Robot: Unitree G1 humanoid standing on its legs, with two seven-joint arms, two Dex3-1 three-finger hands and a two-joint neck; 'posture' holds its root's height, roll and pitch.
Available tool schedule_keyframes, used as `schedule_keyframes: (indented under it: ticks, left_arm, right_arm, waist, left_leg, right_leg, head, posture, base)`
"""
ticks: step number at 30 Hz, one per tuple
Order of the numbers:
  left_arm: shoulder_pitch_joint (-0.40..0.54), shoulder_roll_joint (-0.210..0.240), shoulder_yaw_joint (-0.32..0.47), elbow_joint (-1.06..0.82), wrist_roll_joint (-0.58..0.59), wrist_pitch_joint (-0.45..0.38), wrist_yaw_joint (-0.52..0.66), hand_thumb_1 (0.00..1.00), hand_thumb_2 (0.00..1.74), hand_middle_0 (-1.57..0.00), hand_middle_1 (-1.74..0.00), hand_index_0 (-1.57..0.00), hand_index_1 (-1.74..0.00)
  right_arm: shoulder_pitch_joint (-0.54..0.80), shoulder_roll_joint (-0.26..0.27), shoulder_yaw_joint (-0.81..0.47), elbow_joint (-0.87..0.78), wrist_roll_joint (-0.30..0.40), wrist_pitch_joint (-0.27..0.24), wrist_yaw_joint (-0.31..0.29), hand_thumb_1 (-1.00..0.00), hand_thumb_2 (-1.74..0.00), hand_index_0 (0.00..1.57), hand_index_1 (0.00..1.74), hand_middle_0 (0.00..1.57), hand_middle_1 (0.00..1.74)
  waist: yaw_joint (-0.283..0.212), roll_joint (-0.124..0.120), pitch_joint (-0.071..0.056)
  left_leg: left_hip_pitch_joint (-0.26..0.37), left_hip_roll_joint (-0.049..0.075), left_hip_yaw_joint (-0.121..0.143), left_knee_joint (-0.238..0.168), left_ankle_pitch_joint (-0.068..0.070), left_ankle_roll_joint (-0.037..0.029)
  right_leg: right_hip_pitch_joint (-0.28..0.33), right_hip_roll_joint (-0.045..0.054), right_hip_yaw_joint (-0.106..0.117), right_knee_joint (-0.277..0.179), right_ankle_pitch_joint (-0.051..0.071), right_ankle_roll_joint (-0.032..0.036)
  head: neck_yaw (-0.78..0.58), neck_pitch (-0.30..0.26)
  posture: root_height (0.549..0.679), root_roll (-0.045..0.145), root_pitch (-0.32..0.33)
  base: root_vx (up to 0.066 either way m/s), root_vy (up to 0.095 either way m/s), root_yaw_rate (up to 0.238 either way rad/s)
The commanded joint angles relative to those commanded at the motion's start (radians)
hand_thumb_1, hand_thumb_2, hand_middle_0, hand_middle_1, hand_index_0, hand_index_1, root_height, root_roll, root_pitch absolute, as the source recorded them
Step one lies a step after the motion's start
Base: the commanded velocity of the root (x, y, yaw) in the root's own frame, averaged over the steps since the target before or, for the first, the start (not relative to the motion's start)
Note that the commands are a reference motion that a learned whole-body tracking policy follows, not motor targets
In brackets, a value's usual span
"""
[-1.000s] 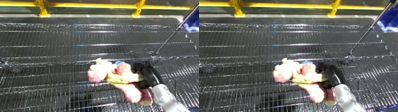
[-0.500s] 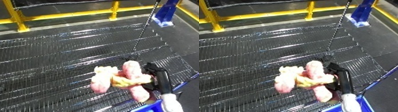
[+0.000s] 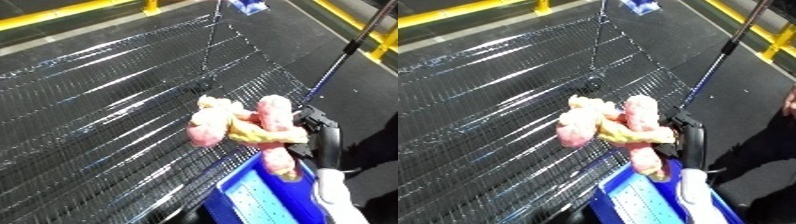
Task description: Pick up the object and place it into the box
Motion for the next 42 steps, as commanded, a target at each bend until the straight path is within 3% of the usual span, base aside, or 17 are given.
schedule_keyframes:
  ticks: [4, 9, 15, 24, 35, 42]
  left_arm:
    - [0.001, -0.007, -0.001, 0.008, -0.006, -0.001, 0.001, 1.0, 1.74, -1.57, -1.74, -1.57, -1.74]
    - [0.007, -0.012, -0.004, 0.019, -0.023, -0.01, 0.004, 1.0, 1.74, -1.57, -1.74, -1.57, -1.74]
    - [0.005, -0.001, -0.013, 0.02, -0.013, -0.02, 0.007, 1.0, 1.74, -1.57, -1.74, -1.57, -1.74]
    - [0.008, 0.014, -0.017, 0.02, 0.011, -0.034, 0.007, 1.0, 1.74, -1.57, -1.74, -1.57, -1.74]
    - [0.005, 0.02, -0.022, 0.026, 0.02, -0.043, 0.007, 1.0, 1.74, -1.57, -1.74, -1.57, -1.74]
    - [0.014, 0.022, -0.018, 0.026, 0.029, -0.042, 0.005, 1.0, 1.74, -1.57, -1.74, -1.57, -1.74]
  right_arm:
    - [0.046, 0.035, -0.057, -0.002, 0.026, -0.024, -0.017, -1.0, -1.74, 1.57, 1.74, 1.57, 1.74]
    - [0.037, 0.093, -0.119, 0.049, 0.178, -0.112, -0.042, -1.0, -1.74, 1.57, 1.74, 1.57, 1.74]
    - [0.026, 0.082, -0.167, 0.151, 0.316, -0.172, -0.043, -1.0, -1.74, 1.57, 1.74, 1.57, 1.74]
    - [0.013, 0.075, -0.24, 0.249, 0.33, -0.194, -0.14, -0.55, -0.96, 0.86, 0.96, 0.86, 0.96]
    - [0.013, 0.068, -0.23, 0.282, 0.33, -0.19, -0.137, 0.0, 0.0, 0.0, 0.0, 0.0, 0.0]
    - [0.025, 0.076, -0.219, 0.287, 0.311, -0.186, -0.139, 0.0, 0.0, 0.0, 0.0, 0.0, 0.0]
  waist:
    - [-0.037, 0.005, -0.006]
    - [-0.069, 0.014, -0.018]
    - [-0.094, 0.021, -0.03]
    - [-0.114, 0.031, -0.04]
    - [-0.117, 0.044, -0.048]
    - [-0.107, 0.043, -0.052]
  left_leg:
    - [0.015, 0.003, 0.013, -0.007, 0.0, -0.0031]
    - [0.029, 0.006, 0.029, -0.019, 0.0, -0.0073]
    - [0.041, 0.008, 0.048, -0.033, -0.001, -0.011]
    - [0.045, 0.011, 0.062, -0.045, -0.002, -0.0137]
    - [0.047, 0.011, 0.072, -0.068, 0.007, -0.015]
    - [0.047, 0.014, 0.072, -0.081, 0.015, -0.0149]
  right_leg:
    - [0.009, 0.0014, 0.007, -0.013, 0.004, -0.0016]
    - [0.015, 0.0018, 0.013, -0.032, 0.012, -0.0031]
    - [0.02, 0.0059, 0.02, -0.055, 0.019, -0.0041]
    - [0.015, 0.0153, 0.029, -0.072, 0.027, -0.0052]
    - [0.008, 0.018, 0.036, -0.086, 0.026, -0.005]
    - [0.005, 0.0218, 0.036, -0.089, 0.023, -0.0042]
  head:
    - [0.041, -0.019]
    - [0.07, -0.012]
    - [0.069, -0.011]
    - [0.064, -0.024]
    - [0.07, -0.048]
    - [0.058, -0.057]
  posture:
    - [0.64, 0.075, -0.189]
    - [0.643, 0.081, -0.185]
    - [0.646, 0.085, -0.175]
    - [0.65, 0.088, -0.159]
    - [0.652, 0.092, -0.139]
    - [0.653, 0.093, -0.132]
  base:
    - [0.006, 0.036, -0.118]
    - [0.002, 0.034, -0.112]
    - [0.006, 0.022, -0.106]
    - [-0.003, 0.006, -0.073]
    - [0.003, 0.001, -0.047]
    - [0.002, -0.017, 0.001]
